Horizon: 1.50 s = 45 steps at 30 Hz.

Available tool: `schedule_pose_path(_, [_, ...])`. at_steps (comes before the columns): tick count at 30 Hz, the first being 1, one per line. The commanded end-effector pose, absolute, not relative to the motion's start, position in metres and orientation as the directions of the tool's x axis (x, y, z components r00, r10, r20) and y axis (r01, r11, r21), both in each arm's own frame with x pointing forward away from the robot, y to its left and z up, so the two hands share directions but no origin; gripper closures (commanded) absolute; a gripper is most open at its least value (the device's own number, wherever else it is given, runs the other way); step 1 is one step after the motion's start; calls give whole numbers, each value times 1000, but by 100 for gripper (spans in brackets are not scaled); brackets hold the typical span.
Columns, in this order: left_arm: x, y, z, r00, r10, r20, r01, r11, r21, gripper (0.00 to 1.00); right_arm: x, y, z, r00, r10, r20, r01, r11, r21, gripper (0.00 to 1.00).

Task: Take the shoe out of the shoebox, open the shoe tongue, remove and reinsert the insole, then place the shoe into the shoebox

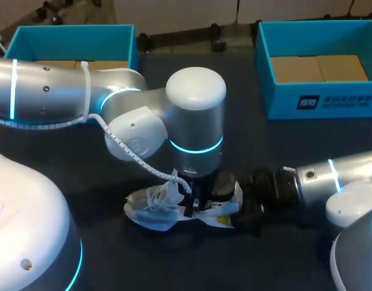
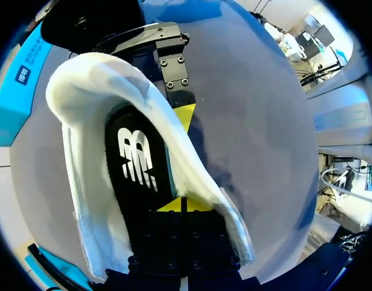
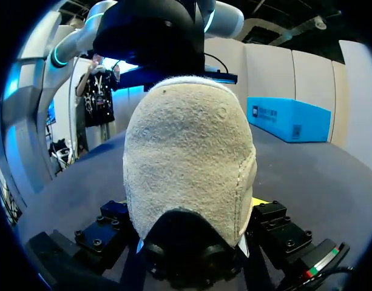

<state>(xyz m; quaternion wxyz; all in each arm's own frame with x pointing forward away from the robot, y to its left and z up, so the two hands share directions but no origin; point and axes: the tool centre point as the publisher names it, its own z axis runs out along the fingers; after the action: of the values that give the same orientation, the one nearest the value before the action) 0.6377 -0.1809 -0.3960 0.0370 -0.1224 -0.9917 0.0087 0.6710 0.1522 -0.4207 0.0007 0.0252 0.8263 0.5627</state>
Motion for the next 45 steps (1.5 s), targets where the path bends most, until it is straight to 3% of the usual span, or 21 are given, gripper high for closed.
schedule_pose_path(1, [640, -183, -405, -966, 244, 85, 242, 970, -37, 100, 671, 152, -420, -999, 44, 27, 42, 368, 929, 100])
schedule_pose_path(5, [642, -183, -410, -965, 246, 86, 244, 969, -33, 82, 671, 152, -420, -999, 44, 27, 42, 368, 929, 100])
schedule_pose_path(6, [643, -183, -410, -965, 247, 86, 245, 969, -33, 71, 671, 152, -420, -999, 44, 27, 42, 368, 929, 100])
schedule_pose_path(25, [669, -197, -429, -975, 218, -52, 213, 974, 79, 69, 671, 152, -420, -999, 44, 27, 42, 368, 929, 100])
schedule_pose_path(28, [678, -197, -429, -979, 197, -52, 193, 978, 80, 71, 671, 152, -420, -999, 44, 27, 42, 368, 929, 100])
schedule_pose_path(33, [692, -193, -421, -983, 161, -85, 152, 984, 96, 93, 671, 152, -420, -999, 44, 27, 42, 368, 929, 100])
schedule_pose_path(36, [698, -189, -416, -985, 147, -93, 138, 986, 95, 100, 671, 152, -420, -999, 44, 27, 42, 368, 929, 100])
schedule_pose_path(45, [689, -179, -396, -983, 185, 19, 185, 983, -16, 100, 671, 152, -420, -999, 44, 27, 42, 368, 929, 100])
